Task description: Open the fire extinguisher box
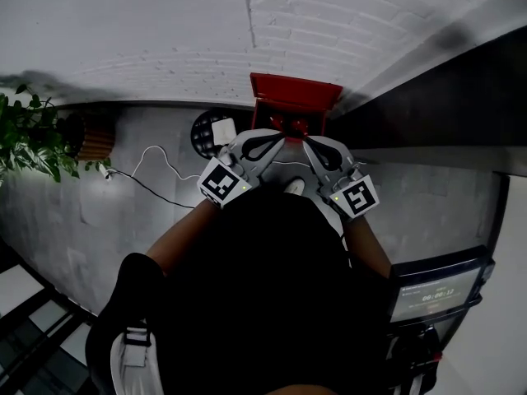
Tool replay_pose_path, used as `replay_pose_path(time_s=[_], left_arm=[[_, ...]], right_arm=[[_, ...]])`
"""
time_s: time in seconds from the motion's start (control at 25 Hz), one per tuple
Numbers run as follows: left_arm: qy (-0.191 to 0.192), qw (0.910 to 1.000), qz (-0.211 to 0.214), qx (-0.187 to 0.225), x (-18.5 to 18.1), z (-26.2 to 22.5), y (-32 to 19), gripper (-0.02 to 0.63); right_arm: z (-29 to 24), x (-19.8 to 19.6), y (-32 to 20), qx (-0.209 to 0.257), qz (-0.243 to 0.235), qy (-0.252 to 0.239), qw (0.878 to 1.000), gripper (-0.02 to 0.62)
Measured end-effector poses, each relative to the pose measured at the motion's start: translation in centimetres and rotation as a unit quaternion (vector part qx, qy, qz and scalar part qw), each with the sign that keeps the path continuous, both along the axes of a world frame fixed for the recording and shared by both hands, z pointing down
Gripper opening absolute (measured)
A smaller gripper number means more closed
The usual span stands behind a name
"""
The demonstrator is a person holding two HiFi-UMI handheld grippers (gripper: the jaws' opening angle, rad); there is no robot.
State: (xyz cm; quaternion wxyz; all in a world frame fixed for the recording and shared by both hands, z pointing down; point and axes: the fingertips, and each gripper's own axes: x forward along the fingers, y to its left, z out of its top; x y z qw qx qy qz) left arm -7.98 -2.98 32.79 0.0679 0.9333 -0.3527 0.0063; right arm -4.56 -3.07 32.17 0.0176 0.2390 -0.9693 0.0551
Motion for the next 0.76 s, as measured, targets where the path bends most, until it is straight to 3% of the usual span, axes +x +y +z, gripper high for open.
replay_pose_path(time_s=[0.36,0.76], left_arm=[[0.0,0.9998,0.003,0.02,0.23,-0.16,-0.18,0.003],[-0.002,0.9999,0.007,0.013,0.44,0.17,-0.25,0.003]], right_arm=[[-0.14,-0.17,-0.24,-0.004,-0.002,-0.006,1.0,0.008],[0.49,-0.03,-0.52,-0.005,-0.001,0.001,1.0,0.008]])
